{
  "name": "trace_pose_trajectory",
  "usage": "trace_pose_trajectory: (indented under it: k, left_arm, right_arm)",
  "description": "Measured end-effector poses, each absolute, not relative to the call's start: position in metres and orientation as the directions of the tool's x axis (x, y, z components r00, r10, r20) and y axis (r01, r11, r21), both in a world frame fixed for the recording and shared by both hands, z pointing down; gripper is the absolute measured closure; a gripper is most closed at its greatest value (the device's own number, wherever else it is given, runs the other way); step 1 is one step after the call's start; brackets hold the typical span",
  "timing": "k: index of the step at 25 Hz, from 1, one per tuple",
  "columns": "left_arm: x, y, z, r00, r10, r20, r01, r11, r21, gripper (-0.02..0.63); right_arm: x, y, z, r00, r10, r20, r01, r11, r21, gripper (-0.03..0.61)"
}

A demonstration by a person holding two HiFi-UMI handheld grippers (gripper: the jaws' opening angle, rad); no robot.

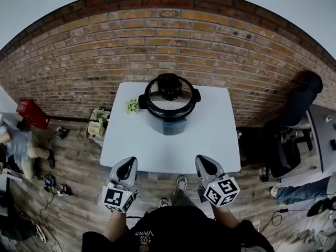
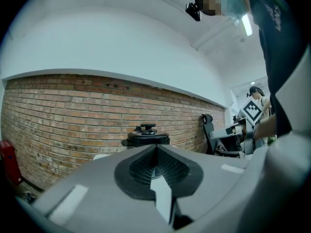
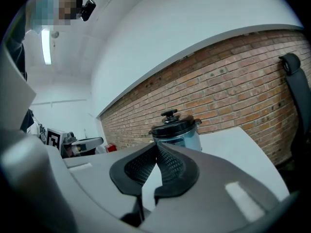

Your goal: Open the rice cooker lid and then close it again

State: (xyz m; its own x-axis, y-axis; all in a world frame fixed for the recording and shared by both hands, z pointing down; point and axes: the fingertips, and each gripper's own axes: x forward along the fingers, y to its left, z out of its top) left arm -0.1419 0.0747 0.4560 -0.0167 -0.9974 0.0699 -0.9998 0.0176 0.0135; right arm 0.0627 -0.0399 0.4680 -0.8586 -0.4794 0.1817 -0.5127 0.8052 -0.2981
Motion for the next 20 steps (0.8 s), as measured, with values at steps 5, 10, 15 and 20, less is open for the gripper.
trace_pose_trajectory:
  k: [5,10,15,20]
  left_arm:
    - [-0.134,0.085,0.457,0.001,-0.998,0.065,-1.0,-0.001,-0.01,0.612]
    - [-0.132,0.092,0.459,-0.003,-0.997,0.076,-1.0,0.002,-0.025,0.612]
    - [-0.127,0.094,0.462,0.009,-0.998,0.069,-0.999,-0.012,-0.032,0.612]
    - [-0.124,0.098,0.466,0.019,-0.996,0.082,-0.999,-0.022,-0.034,0.612]
  right_arm:
    - [0.067,-0.027,0.475,-0.85,-0.481,0.214,-0.525,0.806,-0.273,0.572]
    - [0.069,-0.019,0.48,-0.844,-0.483,0.233,-0.533,0.803,-0.266,0.574]
    - [0.07,-0.016,0.485,-0.837,-0.487,0.249,-0.541,0.801,-0.256,0.574]
    - [0.069,-0.011,0.488,-0.838,-0.481,0.259,-0.54,0.801,-0.257,0.574]
